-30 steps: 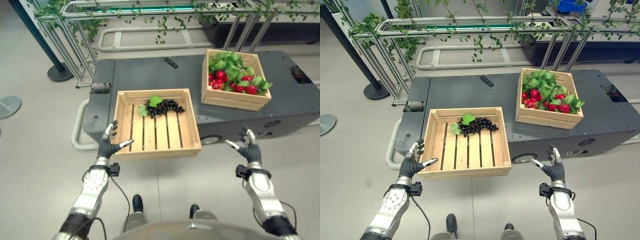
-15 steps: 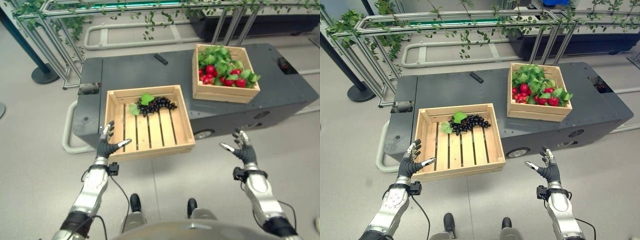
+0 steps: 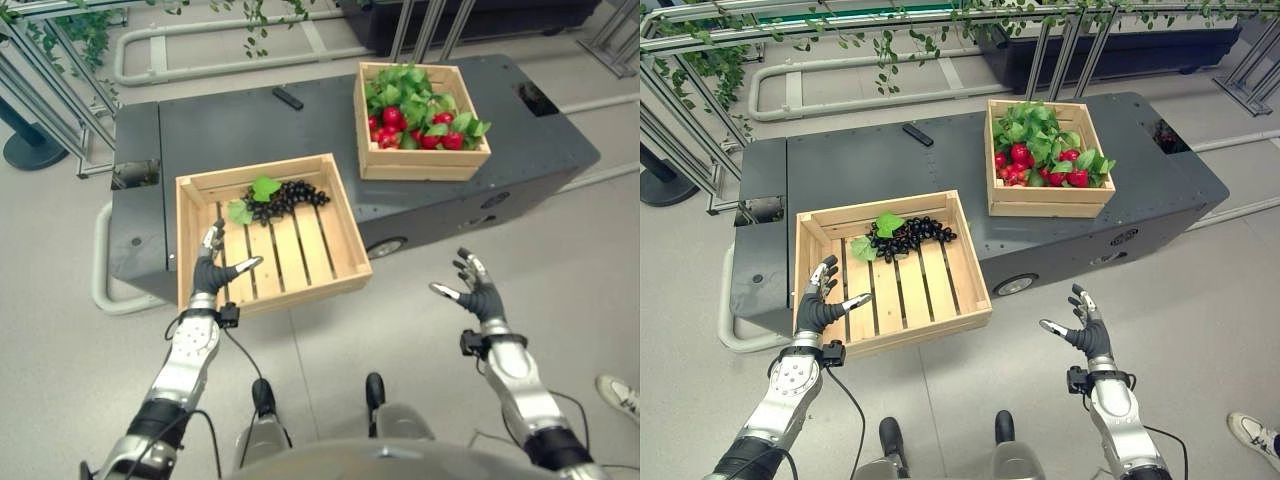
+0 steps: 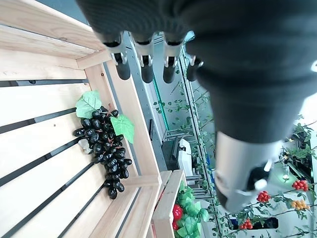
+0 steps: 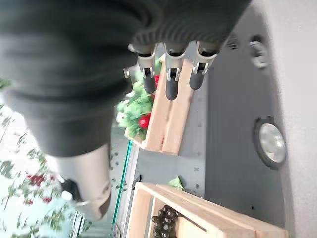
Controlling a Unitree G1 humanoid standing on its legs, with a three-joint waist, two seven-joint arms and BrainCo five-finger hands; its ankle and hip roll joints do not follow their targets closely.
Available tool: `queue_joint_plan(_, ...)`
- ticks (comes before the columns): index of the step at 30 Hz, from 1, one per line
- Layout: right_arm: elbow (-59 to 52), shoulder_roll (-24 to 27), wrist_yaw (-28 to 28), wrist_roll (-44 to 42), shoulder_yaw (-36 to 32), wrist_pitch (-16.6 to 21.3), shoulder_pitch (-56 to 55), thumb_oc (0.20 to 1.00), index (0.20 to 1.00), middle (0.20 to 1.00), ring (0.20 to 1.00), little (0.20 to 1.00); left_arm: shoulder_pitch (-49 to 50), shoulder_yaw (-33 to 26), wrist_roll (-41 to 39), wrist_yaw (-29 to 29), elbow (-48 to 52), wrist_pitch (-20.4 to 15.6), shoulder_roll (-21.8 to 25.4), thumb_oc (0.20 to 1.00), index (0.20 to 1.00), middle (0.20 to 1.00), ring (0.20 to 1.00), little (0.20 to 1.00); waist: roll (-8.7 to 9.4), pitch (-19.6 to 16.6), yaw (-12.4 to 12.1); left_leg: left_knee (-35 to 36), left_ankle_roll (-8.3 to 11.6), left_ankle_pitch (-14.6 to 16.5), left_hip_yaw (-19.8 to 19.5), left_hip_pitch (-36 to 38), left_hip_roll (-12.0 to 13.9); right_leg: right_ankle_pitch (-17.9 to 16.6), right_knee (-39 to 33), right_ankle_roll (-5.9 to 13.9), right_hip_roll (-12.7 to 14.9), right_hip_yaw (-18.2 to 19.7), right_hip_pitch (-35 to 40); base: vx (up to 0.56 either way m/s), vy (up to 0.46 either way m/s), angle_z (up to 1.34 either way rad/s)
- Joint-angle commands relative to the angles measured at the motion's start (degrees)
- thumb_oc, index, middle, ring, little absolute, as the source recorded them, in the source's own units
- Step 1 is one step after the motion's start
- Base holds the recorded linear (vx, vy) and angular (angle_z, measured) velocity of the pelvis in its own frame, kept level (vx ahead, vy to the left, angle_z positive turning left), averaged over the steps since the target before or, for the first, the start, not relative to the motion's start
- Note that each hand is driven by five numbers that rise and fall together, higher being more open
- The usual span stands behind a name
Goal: Pick up the fruits from the basket on one side to the basket on the other side
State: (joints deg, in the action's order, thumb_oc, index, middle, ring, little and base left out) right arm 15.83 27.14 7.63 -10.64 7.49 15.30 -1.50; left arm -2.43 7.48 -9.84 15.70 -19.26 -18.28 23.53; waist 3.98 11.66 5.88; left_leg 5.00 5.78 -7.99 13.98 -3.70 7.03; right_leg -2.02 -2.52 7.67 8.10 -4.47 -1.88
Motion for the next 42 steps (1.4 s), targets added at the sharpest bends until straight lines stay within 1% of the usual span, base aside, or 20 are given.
queue_joint_plan(1,-3.1,3.0,-0.6,2.2,-0.5,1.2,6.2,1.000,1.000,1.000,1.000,1.000,-2.1,-1.6,-1.4,-1.2,-0.2,-3.6,2.2,1.000,1.000,1.000,1.000,1.000,1.92,0.6,-2.0,-5.2,-2.44,7.9,-2.1,1.0,-2.1,3.0,7.9,0.84,-0.3,-2.6,-5.0,0.01,-0.064,0.08)
queue_joint_plan(2,-2.6,6.8,-1.1,4.0,0.4,0.6,9.0,1.000,1.000,1.000,1.000,1.000,-1.6,-1.4,-1.3,-2.2,-0.2,-3.5,3.1,1.000,1.000,1.000,1.000,1.000,2.44,0.9,-2.9,-6.3,-2.53,8.3,-2.8,0.4,-2.1,3.1,8.2,0.82,-0.1,-3.2,-4.9,0.01,-0.049,0.11)
queue_joint_plan(4,-2.0,8.7,-1.6,3.8,1.1,0.5,10.8,1.000,1.000,1.000,1.000,1.000,-1.3,-1.3,-1.2,-2.4,-0.3,-3.5,3.6,1.000,1.000,1.000,1.000,1.000,2.70,1.2,-3.2,-7.1,-2.61,8.7,-3.3,-0.1,-2.2,3.3,8.5,0.83,0.1,-3.5,-4.9,0.00,-0.031,0.19)
queue_joint_plan(5,-1.0,12.5,-2.4,4.9,3.0,0.0,14.2,1.000,1.000,1.000,1.000,1.000,-1.0,-0.7,-1.3,-3.5,-0.4,-3.2,4.5,1.000,1.000,1.000,1.000,1.000,3.21,1.8,-4.4,-8.6,-2.73,9.1,-4.2,-1.1,-2.4,3.5,9.2,0.78,0.5,-4.1,-4.9,-0.01,-0.026,0.16)
queue_joint_plan(7,0.5,13.5,-2.5,5.1,4.3,0.0,16.4,1.000,1.000,1.000,1.000,1.000,-0.8,-0.7,-1.4,-3.8,-0.4,-3.2,4.8,1.000,1.000,1.000,1.000,1.000,3.36,2.3,-4.7,-9.6,-2.86,9.5,-4.9,-1.7,-2.5,3.6,9.8,0.78,0.7,-4.5,-5.0,-0.02,-0.014,0.22)
queue_joint_plan(9,3.2,16.2,-3.6,6.1,7.0,-1.0,20.7,1.000,1.000,1.000,1.000,1.000,-0.6,0.2,-2.1,-5.3,0.7,-3.0,5.7,1.000,1.000,1.000,1.000,1.000,3.89,3.2,-6.5,-11.6,-3.19,10.3,-6.7,-3.3,-3.0,3.8,10.6,0.81,1.5,-5.7,-4.8,-0.02,0.004,0.40)
queue_joint_plan(14,8.4,18.1,-3.5,6.0,8.8,-1.5,25.2,1.000,1.000,1.000,1.000,1.000,-1.4,1.5,-3.3,-6.6,2.2,-2.8,6.0,1.000,1.000,1.000,1.000,1.000,4.14,3.7,-7.7,-13.9,-3.76,11.6,-8.7,-5.1,-4.6,3.9,12.2,1.09,3.1,-7.4,-4.5,0.01,0.079,0.40)
queue_joint_plan(16,9.4,20.1,-4.4,7.1,10.6,-1.9,26.8,1.000,1.000,1.000,1.000,1.000,-2.6,2.6,-3.6,-7.2,2.8,-2.6,6.4,1.000,1.000,1.000,1.000,1.000,3.98,4.1,-8.2,-15.0,-4.21,12.3,-9.8,-6.0,-5.5,4.1,15.8,1.44,4.3,-7.9,-5.3,0.00,0.104,0.47)
queue_joint_plan(17,10.1,20.6,-4.5,7.8,11.5,-2.1,27.7,1.000,1.000,1.000,1.000,1.000,-3.2,3.3,-3.4,-7.4,3.1,-2.5,6.7,1.000,1.000,1.000,1.000,1.000,3.66,4.4,-8.3,-14.9,-4.54,12.4,-10.3,-5.8,-5.9,3.2,18.7,1.81,4.9,-7.8,-6.4,-0.05,0.183,0.35)
queue_joint_plan(18,11.4,22.2,-4.8,9.3,13.6,-2.3,30.6,1.000,1.000,1.000,1.000,1.000,-4.7,4.4,-3.4,-7.7,4.0,-2.6,7.4,1.000,1.000,1.000,1.000,1.000,2.97,6.1,-8.0,-14.8,-5.49,12.2,-11.5,-6.0,-7.0,-0.4,26.3,2.58,6.3,-5.6,-10.1,-0.05,0.184,0.31)
queue_joint_plan(19,11.5,22.2,-4.8,9.3,13.7,-2.2,30.8,1.000,1.000,1.000,1.000,1.000,-4.7,4.3,-3.4,-7.7,4.0,-2.6,7.3,1.000,1.000,1.000,1.000,1.000,3.03,6.1,-8.0,-14.8,-5.54,12.1,-11.4,-6.1,-7.1,-0.3,26.7,2.64,6.4,-5.4,-10.5,-0.09,0.173,0.56)
queue_joint_plan(20,11.8,22.5,-4.8,9.9,15.0,-2.7,32.6,1.000,1.000,1.000,1.000,1.000,-5.6,4.4,-3.6,-7.7,4.4,-2.7,7.7,1.000,1.000,1.000,1.000,1.000,2.61,7.2,-7.6,-14.8,-5.86,11.8,-12.0,-6.3,-7.1,-1.0,29.9,2.37,5.7,-3.5,-12.8,-0.08,0.093,0.40)
queue_joint_plan(22,13.3,22.5,-4.8,10.6,17.4,-2.9,36.3,1.000,1.000,1.000,1.000,1.000,-7.0,4.3,-3.6,-7.3,5.2,-2.9,8.5,1.000,1.000,1.000,1.000,1.000,2.25,8.2,-7.8,-14.2,-5.92,11.5,-12.0,-6.5,-7.0,0.5,29.6,1.78,4.7,-2.1,-15.0,-0.05,0.057,0.22)
queue_joint_plan(23,13.6,22.7,-5.0,10.8,18.8,-3.3,38.2,1.000,1.000,1.000,1.000,1.000,-7.9,4.5,-3.8,-7.1,5.3,-3.2,8.7,1.000,1.000,1.000,1.000,1.000,2.37,8.4,-7.6,-13.6,-5.69,11.3,-12.3,-6.4,-7.2,1.9,26.2,1.33,3.8,-1.6,-14.7,0.01,-0.100,0.07)
queue_joint_plan(24,14.2,22.3,-4.5,10.1,20.6,-3.2,40.5,1.000,1.000,1.000,1.000,1.000,-10.6,5.3,-5.5,-6.1,4.8,-3.7,8.1,1.000,1.000,1.000,1.000,1.000,2.71,9.8,-6.6,-13.1,-4.60,11.2,-12.9,-7.2,-7.9,1.5,15.3,1.16,3.1,1.7,-16.1,0.01,-0.098,0.04)
queue_joint_plan(26,13.9,22.8,-5.0,9.9,21.5,-3.5,41.7,1.000,1.000,1.000,1.000,1.000,-11.1,5.3,-6.4,-6.1,4.9,-3.9,8.1,1.000,1.000,1.000,1.000,1.000,2.47,10.2,-6.6,-13.7,-4.04,11.2,-13.3,-7.9,-7.3,0.8,14.5,1.73,3.1,3.3,-16.0,0.01,-0.112,0.17)
queue_joint_plan(28,14.9,22.8,-5.1,10.0,24.2,-3.5,44.3,1.000,1.000,1.000,1.000,1.000,-12.6,6.8,-6.7,-5.6,4.3,-4.1,7.2,1.000,1.000,1.000,1.000,1.000,2.49,10.6,-7.1,-15.1,-3.40,10.9,-14.6,-9.9,-7.1,1.0,14.1,1.06,1.6,4.9,-16.4,0.01,-0.203,0.44)
queue_joint_plan(31,15.4,22.5,-4.8,9.7,25.5,-3.6,46.9,1.000,1.000,1.000,1.000,1.000,-11.9,5.8,-8.2,-4.8,5.6,-4.2,6.8,1.000,1.000,1.000,1.000,1.000,1.77,11.2,-7.8,-15.6,-2.58,10.3,-15.0,-11.1,-6.2,1.5,15.0,0.70,1.0,2.8,-17.7,0.00,-0.224,0.16)
queue_joint_plan(36,13.2,24.8,-5.0,8.5,26.2,-3.2,49.1,1.000,1.000,1.000,1.000,1.000,-12.5,6.4,-9.2,-4.7,9.3,-3.8,6.3,1.000,1.000,1.000,1.000,1.000,0.05,14.5,-7.4,-17.1,-1.00,9.2,-18.8,-14.6,-5.5,3.9,18.8,-0.46,0.6,-1.2,-19.6,-0.02,-0.169,0.28)
queue_joint_plan(42,12.2,26.2,-4.9,8.3,27.0,-2.8,51.1,1.000,1.000,1.000,1.000,1.000,-11.7,5.5,-8.0,-3.3,11.3,-3.6,6.4,1.000,1.000,1.000,1.000,1.000,-0.80,17.1,-7.2,-18.6,-0.67,8.9,-19.0,-17.7,-5.0,4.6,21.7,-0.87,0.8,-1.6,-22.6,-0.01,-0.051,0.24)
